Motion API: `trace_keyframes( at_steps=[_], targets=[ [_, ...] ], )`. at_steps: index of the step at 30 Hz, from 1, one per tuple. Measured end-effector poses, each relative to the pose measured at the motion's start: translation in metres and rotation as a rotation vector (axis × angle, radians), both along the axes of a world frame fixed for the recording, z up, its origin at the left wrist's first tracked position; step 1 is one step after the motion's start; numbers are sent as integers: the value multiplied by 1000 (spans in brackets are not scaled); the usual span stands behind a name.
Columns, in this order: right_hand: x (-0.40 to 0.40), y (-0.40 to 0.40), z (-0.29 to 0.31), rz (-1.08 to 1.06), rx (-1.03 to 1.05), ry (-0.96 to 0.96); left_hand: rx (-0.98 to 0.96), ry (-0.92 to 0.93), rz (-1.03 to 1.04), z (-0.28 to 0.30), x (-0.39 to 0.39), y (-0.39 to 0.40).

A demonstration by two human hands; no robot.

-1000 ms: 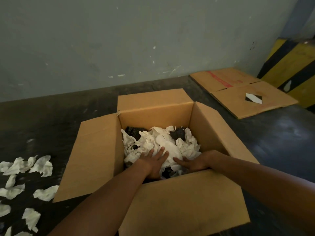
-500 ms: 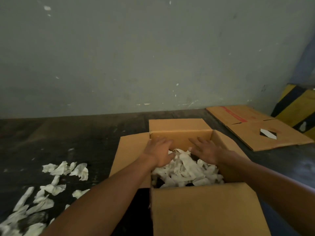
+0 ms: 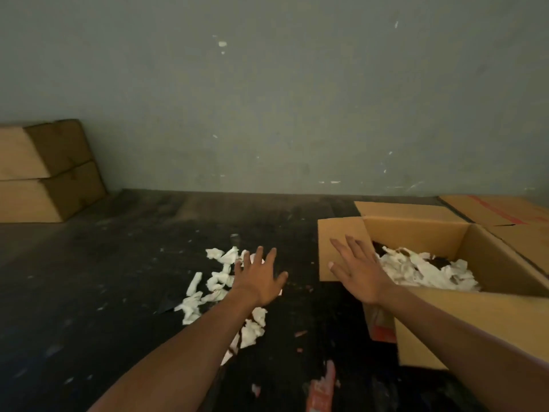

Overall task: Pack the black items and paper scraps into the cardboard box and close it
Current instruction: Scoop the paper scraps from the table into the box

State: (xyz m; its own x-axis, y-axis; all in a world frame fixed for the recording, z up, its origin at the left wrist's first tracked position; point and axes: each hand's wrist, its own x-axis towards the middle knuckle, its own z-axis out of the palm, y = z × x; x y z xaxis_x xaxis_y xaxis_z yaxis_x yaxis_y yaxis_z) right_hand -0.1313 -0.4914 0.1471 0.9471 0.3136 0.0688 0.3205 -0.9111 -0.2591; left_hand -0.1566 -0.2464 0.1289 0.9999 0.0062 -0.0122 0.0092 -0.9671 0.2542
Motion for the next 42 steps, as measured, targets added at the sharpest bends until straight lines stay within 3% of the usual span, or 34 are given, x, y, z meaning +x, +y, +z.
trace_keyframes(
  at_steps=[4, 16, 24, 30, 33, 36, 38, 42],
  targets=[
    [-45, 60, -38, 80, 84, 37, -71, 72, 89, -41, -57, 64],
    [-95, 140, -174, 36, -220, 521, -156, 409, 257, -167, -142, 147],
    [-27, 189, -213, 72, -204, 339, -53, 296, 212, -196, -86, 173],
    [35, 233, -222, 179, -211, 262, -60, 226, 308, -204, -11, 193],
    [62, 243, -215, 233, -61, 200, -148, 177, 358, -202, 17, 208],
    [90, 239, -203, 73, 228, 50, -127, 125, 290, -197, 26, 224],
    [115, 230, -204, -119, 310, 43, -88, 135, 202, -194, 28, 233],
    [149, 217, -223, -267, 145, 274, -34, 232, 93, -198, 41, 234]
  ],
)
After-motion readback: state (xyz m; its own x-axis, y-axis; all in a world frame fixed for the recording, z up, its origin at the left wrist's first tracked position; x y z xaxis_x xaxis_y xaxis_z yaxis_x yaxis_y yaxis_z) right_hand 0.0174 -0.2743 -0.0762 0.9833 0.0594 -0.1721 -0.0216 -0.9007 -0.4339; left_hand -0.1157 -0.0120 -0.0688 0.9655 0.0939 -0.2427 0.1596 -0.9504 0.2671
